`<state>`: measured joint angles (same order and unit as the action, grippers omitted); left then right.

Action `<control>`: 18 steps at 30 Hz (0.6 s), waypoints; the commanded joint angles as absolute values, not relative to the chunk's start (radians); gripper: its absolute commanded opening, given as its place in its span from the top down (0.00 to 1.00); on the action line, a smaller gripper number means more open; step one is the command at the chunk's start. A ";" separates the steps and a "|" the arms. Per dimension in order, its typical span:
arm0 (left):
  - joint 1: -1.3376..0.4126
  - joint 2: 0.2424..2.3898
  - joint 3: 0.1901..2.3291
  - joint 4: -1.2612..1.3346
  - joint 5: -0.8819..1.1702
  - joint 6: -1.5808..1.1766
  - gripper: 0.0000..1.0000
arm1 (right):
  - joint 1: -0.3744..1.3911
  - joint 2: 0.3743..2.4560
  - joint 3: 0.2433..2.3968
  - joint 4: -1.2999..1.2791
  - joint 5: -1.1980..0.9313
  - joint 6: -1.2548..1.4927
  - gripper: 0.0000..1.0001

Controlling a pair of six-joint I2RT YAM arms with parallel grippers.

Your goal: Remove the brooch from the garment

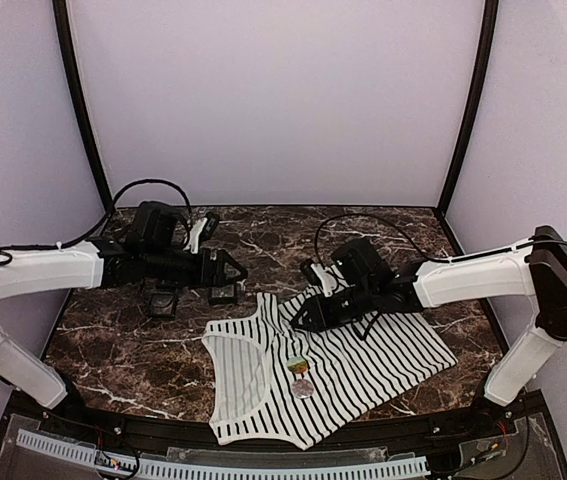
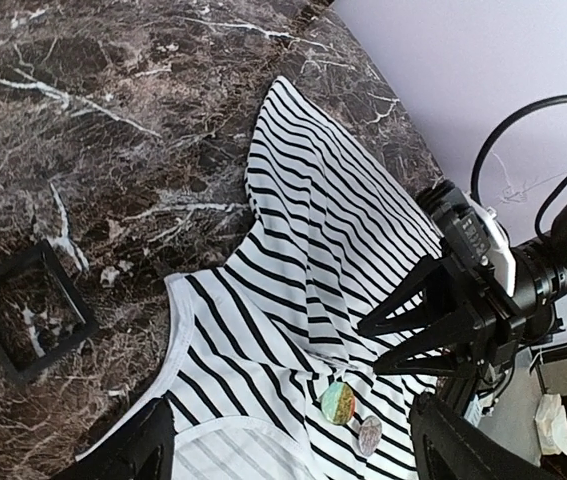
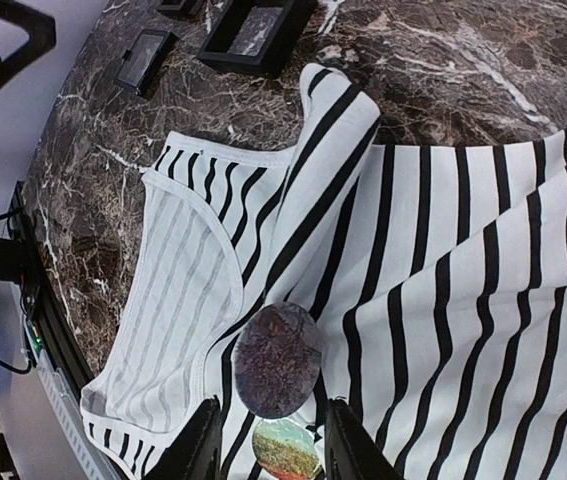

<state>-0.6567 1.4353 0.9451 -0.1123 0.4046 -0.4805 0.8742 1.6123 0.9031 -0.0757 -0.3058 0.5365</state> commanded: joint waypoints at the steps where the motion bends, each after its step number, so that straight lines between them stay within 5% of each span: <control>1: -0.725 1.425 0.859 0.087 0.344 -0.676 0.20 | 0.867 1.644 0.889 0.008 -0.280 0.601 0.68; 18: -0.841 1.678 0.849 0.308 0.372 -0.867 0.33 | 0.905 1.700 0.891 0.041 -0.248 0.572 0.72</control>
<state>-0.8234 1.6547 0.8631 0.2394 0.3584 -0.8192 0.9047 1.7405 0.9188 0.0174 -0.2848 0.5770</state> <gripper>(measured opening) 0.685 0.260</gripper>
